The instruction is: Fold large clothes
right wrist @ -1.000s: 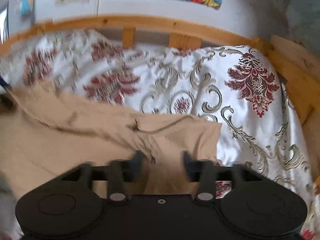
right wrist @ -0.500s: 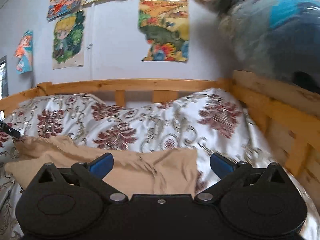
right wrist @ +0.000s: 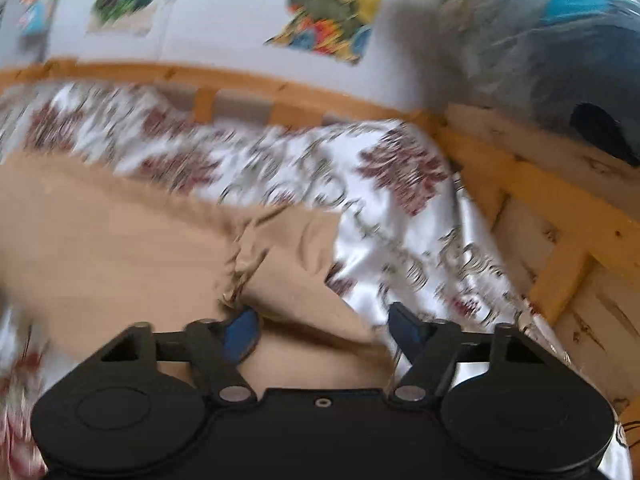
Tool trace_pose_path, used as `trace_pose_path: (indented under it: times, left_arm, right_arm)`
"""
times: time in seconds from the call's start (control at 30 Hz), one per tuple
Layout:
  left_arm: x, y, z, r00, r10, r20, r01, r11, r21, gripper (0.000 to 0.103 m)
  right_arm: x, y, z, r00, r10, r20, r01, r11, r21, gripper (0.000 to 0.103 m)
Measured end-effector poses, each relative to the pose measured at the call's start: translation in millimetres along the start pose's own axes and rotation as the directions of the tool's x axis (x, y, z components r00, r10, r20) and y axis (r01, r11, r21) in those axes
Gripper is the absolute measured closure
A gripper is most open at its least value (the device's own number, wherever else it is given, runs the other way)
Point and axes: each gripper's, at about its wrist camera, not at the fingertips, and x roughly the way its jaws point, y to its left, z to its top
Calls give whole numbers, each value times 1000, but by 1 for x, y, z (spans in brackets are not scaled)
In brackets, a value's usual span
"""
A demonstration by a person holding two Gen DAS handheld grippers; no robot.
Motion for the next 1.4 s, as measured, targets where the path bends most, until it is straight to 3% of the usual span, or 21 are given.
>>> trace_pose_path:
  times: [0.1,0.17,0.27,0.37,0.43,0.47,0.53,0.6,0.67,0.77,0.9,1.03,1.13,1.17,1.2,1.27,1.33,1.4]
  left_arm:
    - [-15,8,0,999,-6,37,8,999,-35,103]
    - [-29,13,3,997,1,71,2,999,-49,103]
    - [-48,18,8,995,-24,99,29,998,-49,103]
    - [-49,19,6,996,-46,76,47,999,-13,102]
    - [-46,24,2,996,-70,56,72,997,-32,100]
    - [-45,26,-1,995,-79,54,81,996,-48,95]
    - [-47,24,-8,995,-80,64,82,996,-32,79]
    - [-57,14,-19,994,-52,99,48,998,38,50]
    - [-67,7,-30,989,-62,131,53,996,74,38]
    - [-69,3,-44,990,-100,100,97,994,42,41]
    - [-63,5,-55,995,-70,71,72,997,-20,52]
    - [-57,12,-59,997,-69,38,72,995,-75,63]
    - [-56,8,-59,998,-54,25,55,997,-51,85]
    - [-55,7,-58,999,-31,10,31,999,-41,99]
    - [-54,4,-57,1000,8,1,-8,999,-35,100]
    - [-58,3,-55,998,52,18,-51,998,-48,101]
    - [-72,5,-51,996,68,62,-64,996,-69,101]
    - [-86,3,-47,995,59,77,-55,997,-59,101]
  right_arm:
    - [12,-14,4,999,45,-29,-42,994,97,93]
    - [19,-23,6,998,48,-39,-40,982,185,96]
    - [21,-27,14,1000,-11,-27,16,976,218,99]
    - [35,-27,19,996,-72,-49,81,973,217,99]
    - [48,-23,12,994,-69,-83,85,974,212,99]
    - [52,-20,5,993,-62,-96,82,974,211,97]
    - [48,-18,-3,995,-43,-89,63,968,242,81]
    - [35,-15,-1,997,-29,-66,45,964,263,52]
    - [17,-11,5,999,-23,-47,36,957,289,33]
    - [-9,-7,13,998,2,-59,23,908,418,27]
    - [-40,5,2,995,59,-84,1,810,587,7]
    - [-45,3,-13,986,87,-141,26,760,649,7]
    - [-27,-10,-34,965,159,-207,53,658,751,14]
    - [-19,-13,-43,953,191,-234,66,624,778,18]
    - [-12,-15,-53,945,207,-253,81,601,795,23]
    - [-4,-19,-63,955,197,-221,79,550,832,31]
    - [-2,-24,-64,963,179,-200,85,504,859,50]
    - [-6,-26,-63,973,171,-158,55,493,868,73]
